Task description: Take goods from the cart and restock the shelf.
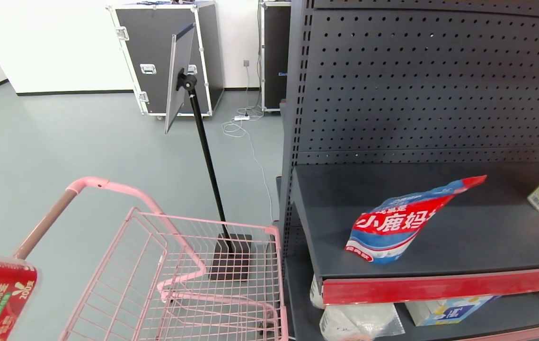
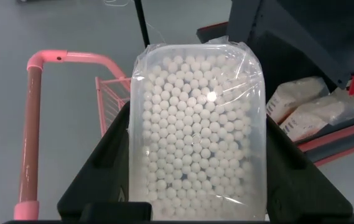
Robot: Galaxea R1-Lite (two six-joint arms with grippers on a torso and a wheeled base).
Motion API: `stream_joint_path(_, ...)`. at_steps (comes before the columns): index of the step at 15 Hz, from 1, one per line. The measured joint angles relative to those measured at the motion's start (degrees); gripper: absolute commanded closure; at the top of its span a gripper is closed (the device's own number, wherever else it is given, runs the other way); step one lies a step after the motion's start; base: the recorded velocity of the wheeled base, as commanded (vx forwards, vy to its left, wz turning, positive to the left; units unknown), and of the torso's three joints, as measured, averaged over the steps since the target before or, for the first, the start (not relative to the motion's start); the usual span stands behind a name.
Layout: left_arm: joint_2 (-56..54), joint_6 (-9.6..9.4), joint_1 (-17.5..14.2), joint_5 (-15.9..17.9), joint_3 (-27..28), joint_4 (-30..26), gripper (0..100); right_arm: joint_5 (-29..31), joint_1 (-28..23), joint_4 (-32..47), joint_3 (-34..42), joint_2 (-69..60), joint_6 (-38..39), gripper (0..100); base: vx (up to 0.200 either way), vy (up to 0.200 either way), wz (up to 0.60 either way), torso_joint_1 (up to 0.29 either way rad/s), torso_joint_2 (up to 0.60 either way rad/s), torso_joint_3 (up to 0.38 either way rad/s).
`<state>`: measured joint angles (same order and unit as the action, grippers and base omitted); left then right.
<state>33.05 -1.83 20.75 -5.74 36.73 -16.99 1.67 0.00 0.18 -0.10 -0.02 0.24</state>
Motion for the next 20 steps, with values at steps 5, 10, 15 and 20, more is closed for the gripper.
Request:
stream_joint_path(5, 0.0, -0.09, 0.0, 0.1, 0.0, 0.0, 100, 0.0, 0.0, 0.0, 0.0, 0.0, -0.1, 0, 0.000, -0.200, 0.00, 0.009, 0.00, 0.000)
stream_joint_path(10, -0.2, -0.11, 0.0, 0.2, 0.0, 0.1, 100, 0.0, 0.0, 0.0, 0.0, 0.0, -0.1, 0, 0.000, -0.200, 0.00, -0.001, 0.00, -0.001)
stream_joint_path(15, -0.2, -0.11, 0.0, 0.2, 0.0, 0.0, 100, 0.0, 0.0, 0.0, 0.0, 0.0, -0.1, 0, 0.000, -0.200, 0.00, 0.000, 0.00, 0.001)
stream_joint_path(20, -0.2, -0.11, 0.0, 0.1, 0.0, 0.0, 100, 0.0, 0.0, 0.0, 0.0, 0.0, -0.1, 0, 0.000, -0.200, 0.00, 0.003, 0.00, 0.004)
